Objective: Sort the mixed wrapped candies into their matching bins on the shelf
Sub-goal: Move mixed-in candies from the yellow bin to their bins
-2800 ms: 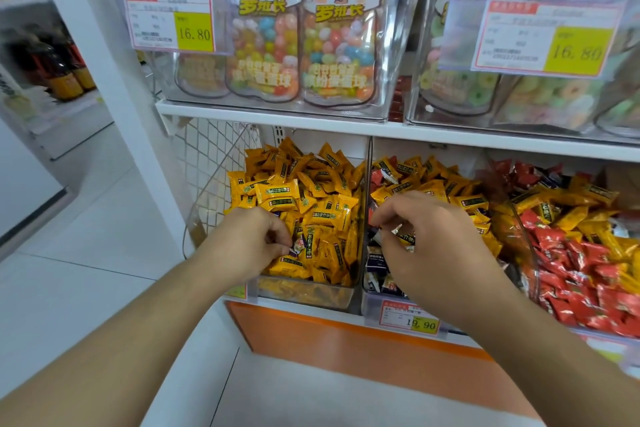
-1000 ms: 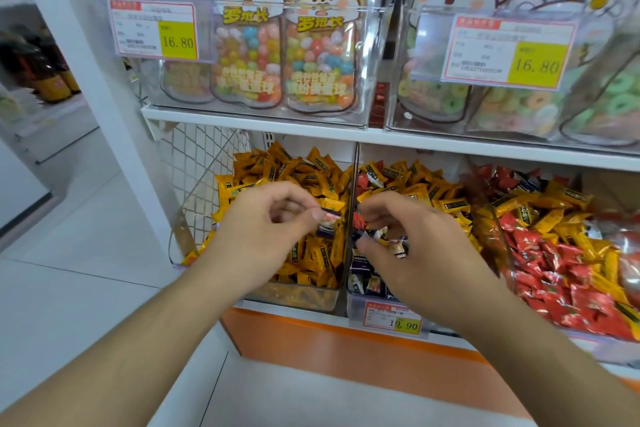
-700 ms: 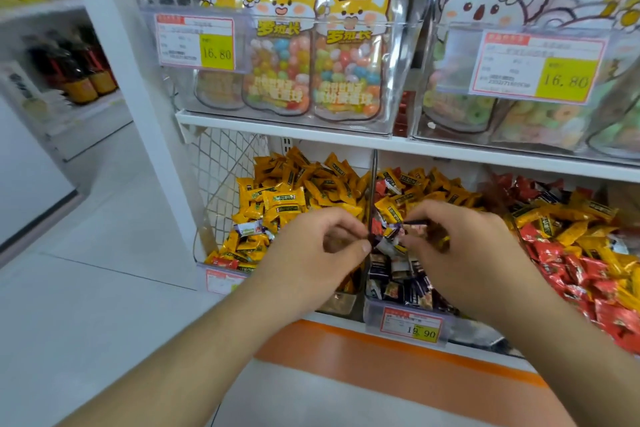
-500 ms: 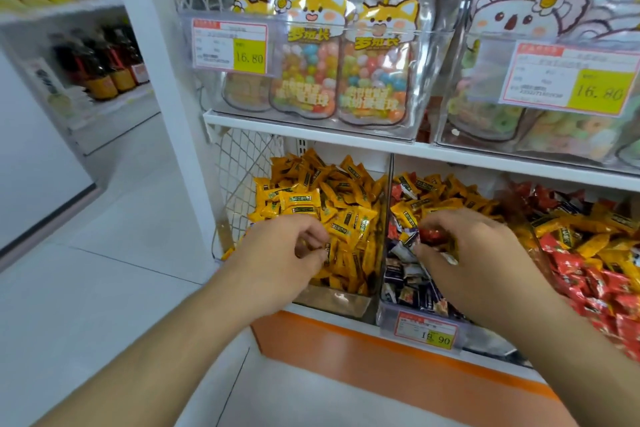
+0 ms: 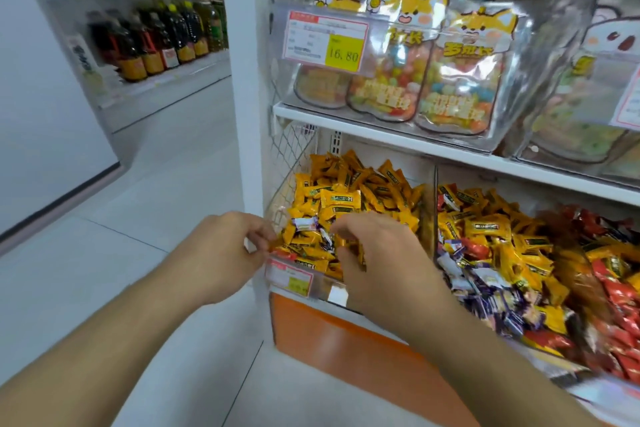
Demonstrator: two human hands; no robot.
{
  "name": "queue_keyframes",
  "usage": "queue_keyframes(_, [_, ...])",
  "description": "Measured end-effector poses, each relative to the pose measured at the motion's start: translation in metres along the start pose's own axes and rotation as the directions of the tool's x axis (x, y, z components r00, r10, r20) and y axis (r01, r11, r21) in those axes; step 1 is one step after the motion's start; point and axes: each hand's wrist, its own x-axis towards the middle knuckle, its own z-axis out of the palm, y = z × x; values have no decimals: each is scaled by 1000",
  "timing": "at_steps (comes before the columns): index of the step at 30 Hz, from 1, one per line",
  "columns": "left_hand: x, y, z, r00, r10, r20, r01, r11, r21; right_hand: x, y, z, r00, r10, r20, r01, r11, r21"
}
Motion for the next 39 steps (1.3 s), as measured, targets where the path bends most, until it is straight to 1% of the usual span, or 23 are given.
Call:
queue_keyframes(2, [3, -3, -2, 1000, 7, 12, -7, 1000, 13, 10, -8, 17, 997, 24, 68, -29, 996, 81])
queue_keyframes(3, [4, -5, -3, 1000, 8, 20, -8, 1000, 14, 15, -11, 25, 994, 35, 104, -45, 995, 90])
queue_keyframes(6, [7, -9, -6, 999, 6, 37, -6, 1000, 7, 33, -14, 46, 974, 80, 213, -96, 993, 64])
queue_keyframes(8, [7, -12, -7, 999, 0, 47, 0, 1000, -1, 42, -15, 55, 959, 130, 252, -143, 989, 33])
queue_keyframes(10, [7, -15, -8, 999, -1, 53, 1, 1000, 3, 49, -16, 62, 960, 170, 224, -179, 984, 20])
queue_keyframes(14, [6, -18, -10, 997, -11, 72, 12, 1000, -8, 57, -20, 66, 941, 257, 218, -295, 942, 162])
queue_keyframes(18, [5, -16, -11, 998, -8, 63, 9, 1000, -16, 59, -23, 65, 934, 275, 229, -322, 926, 200])
queue_keyframes(20, [4, -12, -11, 998, -10, 55, 11, 999, -31, 56, -23, 62, 935, 294, 199, -333, 920, 207])
queue_keyframes(22, [4, -5, -10, 1000, -6, 31, 7, 998, -58, 50, -20, 53, 940, 307, 149, -337, 903, 267])
queue_keyframes(24, [4, 5, -8, 1000, -6, -1, 6, 990, -141, 42, -18, 40, 958, 263, 116, -287, 898, 333])
queue_keyframes(26, [3, 19, -5, 1000, 2, 22, 5, 953, -304, 33, -16, 26, 972, 212, 97, -233, 893, 385])
queue_keyframes(28, [2, 37, -3, 996, 16, 90, 32, 865, -501, 22, -11, 13, 977, 200, 69, -210, 880, 426])
queue_keyframes(29, [0, 45, -2, 993, 21, 114, 48, 823, -566, 15, -8, 7, 977, 204, 58, -208, 871, 445])
queue_keyframes(32, [-3, 70, 3, 993, 41, 108, 35, 781, -624, -9, 7, -15, 983, 182, 36, -175, 840, 514])
queue_keyframes(34, [-4, 91, 10, 992, 55, 111, 29, 771, -636, -27, 19, -33, 990, 137, 18, -129, 873, 471])
queue_keyframes(37, [-8, 128, 28, 985, 113, 133, -6, 782, -623, -56, 39, -56, 994, 111, -10, -104, 956, 273])
queue_keyframes(39, [-11, 155, 43, 975, 166, 145, -45, 795, -605, -75, 57, -70, 990, 114, -76, -100, 980, 175])
